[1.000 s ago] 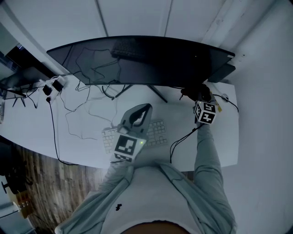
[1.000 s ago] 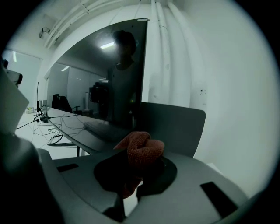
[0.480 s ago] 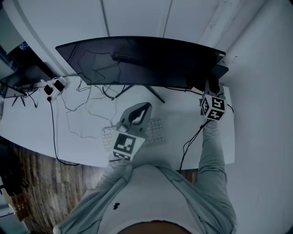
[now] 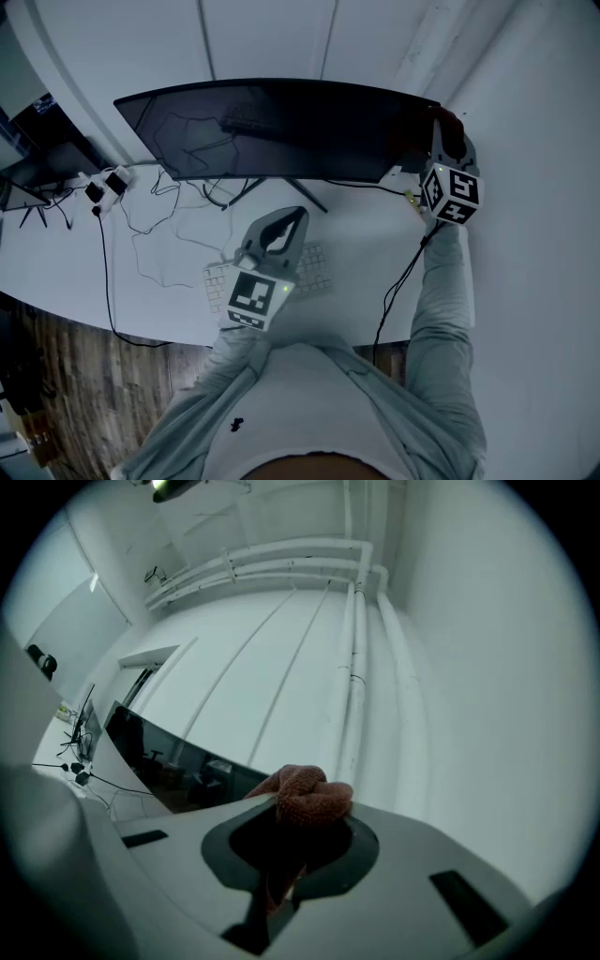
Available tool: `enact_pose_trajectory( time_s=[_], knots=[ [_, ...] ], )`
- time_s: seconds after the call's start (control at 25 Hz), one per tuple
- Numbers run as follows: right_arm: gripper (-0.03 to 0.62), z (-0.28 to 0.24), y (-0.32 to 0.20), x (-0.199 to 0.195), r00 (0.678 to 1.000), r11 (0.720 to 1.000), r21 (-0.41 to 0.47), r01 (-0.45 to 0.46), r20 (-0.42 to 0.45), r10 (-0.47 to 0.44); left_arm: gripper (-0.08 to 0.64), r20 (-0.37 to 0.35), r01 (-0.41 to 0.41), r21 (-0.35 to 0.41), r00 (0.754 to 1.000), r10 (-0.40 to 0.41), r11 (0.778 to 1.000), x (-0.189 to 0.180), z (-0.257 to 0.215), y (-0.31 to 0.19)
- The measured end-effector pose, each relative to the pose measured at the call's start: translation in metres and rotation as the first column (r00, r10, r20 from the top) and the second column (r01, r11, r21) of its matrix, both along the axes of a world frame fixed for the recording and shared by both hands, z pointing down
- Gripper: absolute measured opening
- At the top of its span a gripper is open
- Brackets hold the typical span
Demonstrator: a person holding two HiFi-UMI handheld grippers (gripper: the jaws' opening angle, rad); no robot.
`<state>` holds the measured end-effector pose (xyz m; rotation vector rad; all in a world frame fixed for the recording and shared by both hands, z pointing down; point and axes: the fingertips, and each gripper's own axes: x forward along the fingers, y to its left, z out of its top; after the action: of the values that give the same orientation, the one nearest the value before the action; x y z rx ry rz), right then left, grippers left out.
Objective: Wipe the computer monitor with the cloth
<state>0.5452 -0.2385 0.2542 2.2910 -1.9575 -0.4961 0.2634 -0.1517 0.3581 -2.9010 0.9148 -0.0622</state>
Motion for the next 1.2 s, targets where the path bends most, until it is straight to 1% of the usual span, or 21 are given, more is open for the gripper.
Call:
enact_pose_trajectory(
  time_s=[0.08, 0.24, 0.4, 0.6, 0.8, 1.0, 1.2],
  knots=[
    [0.035, -0.011, 0.001, -0.001, 1.0, 1.0, 0.015, -0.005, -0.011, 0.005, 0.02, -0.005, -0.001, 0.009, 1.0, 0.001, 1.0, -0.001, -0.003, 0.002],
    [0.035, -0.019, 0.002, -0.006, 1.0, 1.0, 0.016, -0.013, -0.019, 0.013, 0.02, -0.009, -0.002, 0.013, 1.0, 0.002, 1.0, -0.009, -0.007, 0.004],
    [0.035, -0.024, -0.008, -0.037, 0.998, 1.0, 0.012, 0.013, -0.054, -0.012, 0.02, -0.014, 0.012, 0.009, 1.0, -0.012, 1.0, -0.026, -0.007, 0.002],
    [0.035, -0.032, -0.028, -0.098, 0.995, 0.998, 0.001, 0.061, -0.075, -0.061, 0.02, -0.008, 0.047, 0.0, 0.999, -0.047, 0.999, -0.064, -0.009, -0.003],
    [0.035, -0.038, -0.05, -0.166, 0.989, 0.992, 0.008, 0.124, -0.077, -0.123, 0.02, -0.013, 0.102, -0.003, 0.995, -0.102, 0.995, -0.118, -0.011, -0.017],
    [0.035, -0.038, -0.072, -0.24, 0.979, 0.98, 0.015, 0.196, -0.062, -0.195, 0.02, -0.018, 0.153, -0.011, 0.988, -0.153, 0.988, -0.175, -0.012, -0.03],
    [0.035, -0.042, -0.095, -0.317, 0.962, 0.963, 0.024, 0.269, -0.057, -0.268, 0.02, -0.021, 0.195, -0.012, 0.98, -0.195, 0.981, -0.229, -0.012, -0.041]
  ],
)
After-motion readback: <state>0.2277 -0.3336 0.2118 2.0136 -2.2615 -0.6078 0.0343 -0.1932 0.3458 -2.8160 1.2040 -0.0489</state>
